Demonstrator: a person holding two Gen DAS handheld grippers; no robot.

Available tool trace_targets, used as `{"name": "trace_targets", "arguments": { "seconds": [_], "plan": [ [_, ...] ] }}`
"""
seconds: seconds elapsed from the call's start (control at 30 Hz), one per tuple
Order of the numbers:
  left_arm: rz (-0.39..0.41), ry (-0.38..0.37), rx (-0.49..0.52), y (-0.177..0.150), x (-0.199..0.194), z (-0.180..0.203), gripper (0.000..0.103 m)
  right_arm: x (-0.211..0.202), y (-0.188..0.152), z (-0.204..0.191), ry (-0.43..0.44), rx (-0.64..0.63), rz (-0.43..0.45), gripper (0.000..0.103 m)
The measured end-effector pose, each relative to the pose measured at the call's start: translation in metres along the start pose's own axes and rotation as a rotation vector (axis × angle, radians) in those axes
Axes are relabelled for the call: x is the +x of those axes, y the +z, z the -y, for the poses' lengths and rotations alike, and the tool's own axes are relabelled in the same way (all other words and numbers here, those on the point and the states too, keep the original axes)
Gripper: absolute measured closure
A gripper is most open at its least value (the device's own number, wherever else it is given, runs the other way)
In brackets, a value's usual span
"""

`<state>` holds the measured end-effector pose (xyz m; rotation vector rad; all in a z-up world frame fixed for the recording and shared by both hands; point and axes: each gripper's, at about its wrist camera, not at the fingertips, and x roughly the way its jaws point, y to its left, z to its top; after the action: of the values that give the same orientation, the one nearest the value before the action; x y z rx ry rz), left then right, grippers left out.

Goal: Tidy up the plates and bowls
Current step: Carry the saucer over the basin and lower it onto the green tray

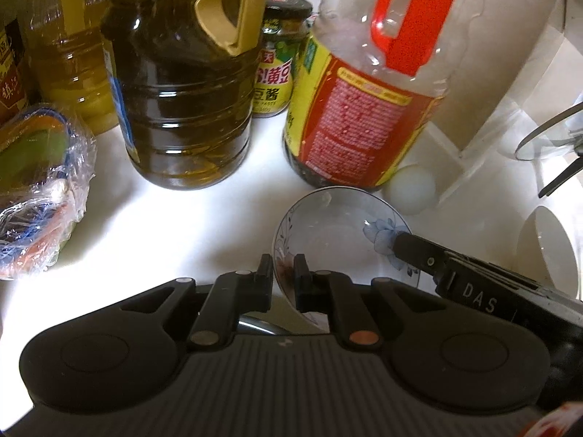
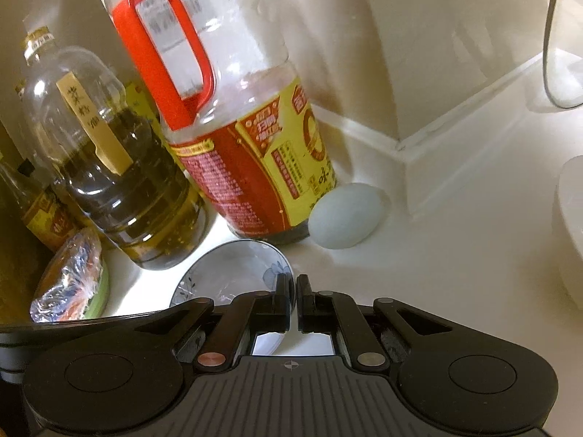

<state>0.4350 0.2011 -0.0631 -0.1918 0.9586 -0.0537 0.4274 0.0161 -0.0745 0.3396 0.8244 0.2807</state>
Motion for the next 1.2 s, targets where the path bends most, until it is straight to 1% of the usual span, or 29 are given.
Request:
{"name": "trace_targets", "arguments": {
  "seconds": [0.23,0.47,0.8,1.2],
  "plan": [
    [0.021,-0.014,0.001,-0.008,-0.016,0.015,0.093,-0.028,-0.005,0.004,0.003,-0.001,0.015,0.099],
    [0.037,-0.032,-0.009,-0.031,-0.039,0.032,0.093,-0.06,-0.014,0.016,0.009,-0.004,0.021,0.099],
    [0.056,-0.037,-0.039,-0.086,-0.083,0.057,0.093,-0.113,-0.042,0.033,0.038,-0.011,0.004,0.099],
    [0.087,0.024,-0.129,-0.169,-0.14,0.081,0.093,-0.175,-0.09,0.035,0.125,-0.088,-0.037,0.099]
  ]
}}
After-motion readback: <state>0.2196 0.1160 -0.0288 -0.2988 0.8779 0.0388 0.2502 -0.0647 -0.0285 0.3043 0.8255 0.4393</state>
